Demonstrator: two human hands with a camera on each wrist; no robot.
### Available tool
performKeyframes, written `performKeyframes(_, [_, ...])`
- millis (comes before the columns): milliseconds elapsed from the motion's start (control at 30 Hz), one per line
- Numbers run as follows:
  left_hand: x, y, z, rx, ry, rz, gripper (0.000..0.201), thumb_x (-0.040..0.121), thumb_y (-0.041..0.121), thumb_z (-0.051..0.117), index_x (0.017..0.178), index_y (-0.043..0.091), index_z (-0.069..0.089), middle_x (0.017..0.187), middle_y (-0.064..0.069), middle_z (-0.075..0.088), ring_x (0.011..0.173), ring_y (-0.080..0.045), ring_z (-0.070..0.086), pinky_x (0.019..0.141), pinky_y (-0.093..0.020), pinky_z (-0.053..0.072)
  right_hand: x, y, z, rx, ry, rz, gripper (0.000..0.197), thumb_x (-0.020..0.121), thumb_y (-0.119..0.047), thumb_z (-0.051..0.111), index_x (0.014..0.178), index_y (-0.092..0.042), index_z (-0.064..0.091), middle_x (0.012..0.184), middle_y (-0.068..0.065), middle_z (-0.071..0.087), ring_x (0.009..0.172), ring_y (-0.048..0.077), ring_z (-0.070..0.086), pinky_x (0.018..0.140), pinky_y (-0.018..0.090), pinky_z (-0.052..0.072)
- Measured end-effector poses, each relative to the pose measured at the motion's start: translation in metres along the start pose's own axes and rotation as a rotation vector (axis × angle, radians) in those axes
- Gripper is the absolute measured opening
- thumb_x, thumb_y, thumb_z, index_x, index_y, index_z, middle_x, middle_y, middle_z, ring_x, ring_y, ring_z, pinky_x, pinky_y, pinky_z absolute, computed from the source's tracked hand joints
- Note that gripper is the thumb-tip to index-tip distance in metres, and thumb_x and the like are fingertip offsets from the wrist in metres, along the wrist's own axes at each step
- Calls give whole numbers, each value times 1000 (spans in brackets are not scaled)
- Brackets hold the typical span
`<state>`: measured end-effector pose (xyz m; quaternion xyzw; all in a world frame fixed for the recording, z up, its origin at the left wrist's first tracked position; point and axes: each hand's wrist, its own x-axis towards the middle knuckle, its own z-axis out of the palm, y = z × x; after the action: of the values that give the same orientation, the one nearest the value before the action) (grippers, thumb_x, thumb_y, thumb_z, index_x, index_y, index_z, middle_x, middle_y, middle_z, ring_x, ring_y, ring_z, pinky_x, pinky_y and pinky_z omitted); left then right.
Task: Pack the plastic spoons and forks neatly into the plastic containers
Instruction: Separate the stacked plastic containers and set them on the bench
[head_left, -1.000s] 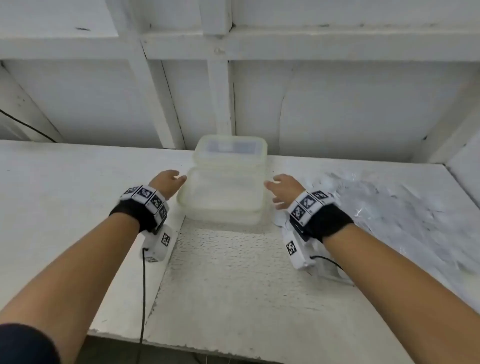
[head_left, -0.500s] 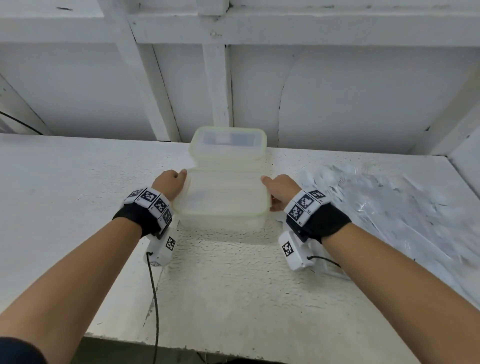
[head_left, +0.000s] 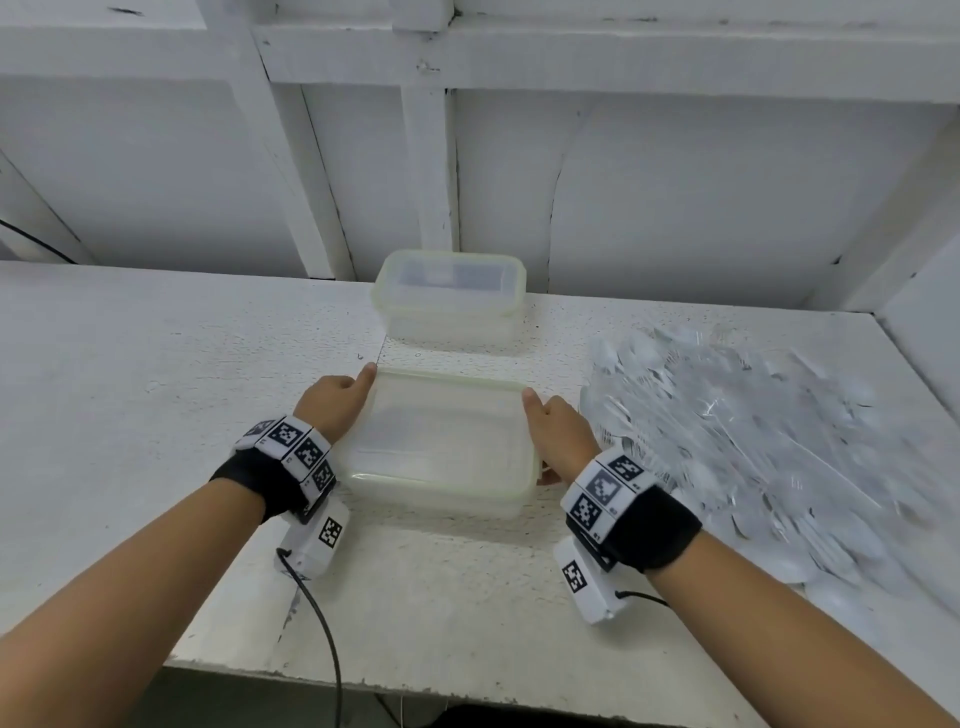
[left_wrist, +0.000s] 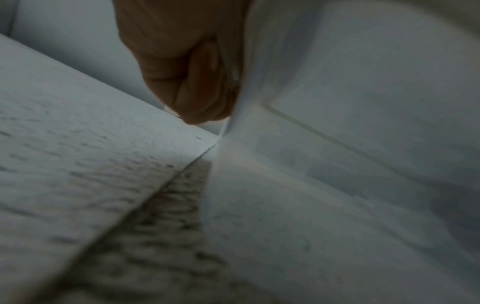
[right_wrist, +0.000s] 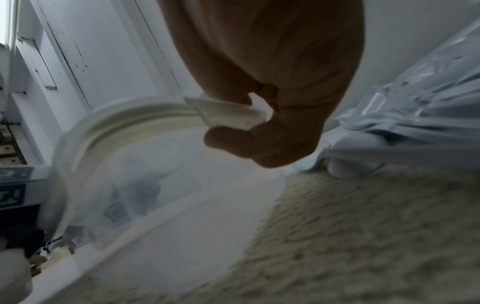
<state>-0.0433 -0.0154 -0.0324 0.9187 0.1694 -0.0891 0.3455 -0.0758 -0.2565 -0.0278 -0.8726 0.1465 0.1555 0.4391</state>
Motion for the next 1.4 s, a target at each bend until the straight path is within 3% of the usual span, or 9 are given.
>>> performKeyframes(100, [-2, -1, 0, 43, 7, 13, 49, 96, 52, 30, 83, 10, 51, 86, -11, 52, 80, -22, 47, 59, -27, 31, 1, 1, 6, -5, 40, -6, 59, 99, -48, 20, 121, -1, 48, 92, 5, 55, 91, 24, 52, 76, 30, 38])
performKeyframes(200, [-4, 4, 1, 12, -11, 11, 49, 98, 49, 30, 87, 7, 53, 91, -11, 53, 86, -23, 47, 73, -29, 33, 0, 1, 9, -13, 79, -16, 60, 100, -46, 17, 122, -2, 50, 114, 14, 58, 105, 29, 55, 86, 34, 42])
performKeyframes(400, [-4, 3, 2, -13, 6, 11, 51, 98, 48, 29, 89, 5, 55, 94, -11, 55, 88, -24, 48, 79, -30, 33, 2, 3, 11, 18, 151, -41, 54, 100, -45, 21, 92, -5, 56, 89, 8, 56, 88, 25, 54, 85, 36, 45])
performKeyframes(600, [-16, 4, -12, 35, -21, -43, 72, 96, 56, 14, 121, 0, 50, 123, -19, 53, 116, -33, 50, 95, -38, 39, -1, -3, -2, -122, 36, -29, 50, 100, -43, 26, 123, -2, 44, 110, 14, 58, 97, 28, 57, 84, 39, 49])
performKeyframes(733, [-39, -4, -38, 174, -176, -170, 86, 89, 66, 12, 88, -5, 60, 80, -16, 67, 70, -26, 63, 60, -28, 47, -1, -19, -21, -316, -13, -125, 41, 99, -30, 35, 131, -4, 39, 119, 14, 54, 104, 28, 56, 83, 36, 49])
performKeyframes(900, [-60, -12, -42, 88, -454, -267, 76, 84, 68, 39, 85, -4, 65, 75, -13, 73, 70, -20, 71, 61, -28, 55, 1, -38, -27, -461, -122, -287, 42, 99, -24, 38, 139, -12, 43, 143, 7, 44, 130, 22, 41, 103, 29, 32])
performKeyframes(1067, [-58, -11, -28, -327, -268, -226, 51, 93, 38, 51, 103, -11, 59, 94, -20, 68, 77, -27, 68, 63, -36, 59, -4, -36, -32, -442, -120, -249, 39, 97, -24, 44, 119, 5, 58, 121, 21, 60, 92, 31, 62, 82, 36, 51])
performKeyframes(1200, [-51, 10, -10, -447, -147, -209, 50, 96, 39, 46, 117, -6, 50, 106, -17, 60, 81, -29, 65, 64, -39, 59, -14, -24, -31, -297, -283, -147, 35, 98, -28, 45, 110, 1, 60, 79, 16, 66, 59, 24, 63, 67, 35, 57])
performKeyframes(1400, [-41, 26, 17, -252, -27, -172, 71, 90, 55, 43, 134, 0, 32, 127, -18, 49, 109, -35, 54, 65, -38, 52, -12, -17, -16, -171, -269, -76, 39, 101, -34, 30, 101, -4, 55, 84, 15, 65, 68, 28, 65, 68, 39, 58])
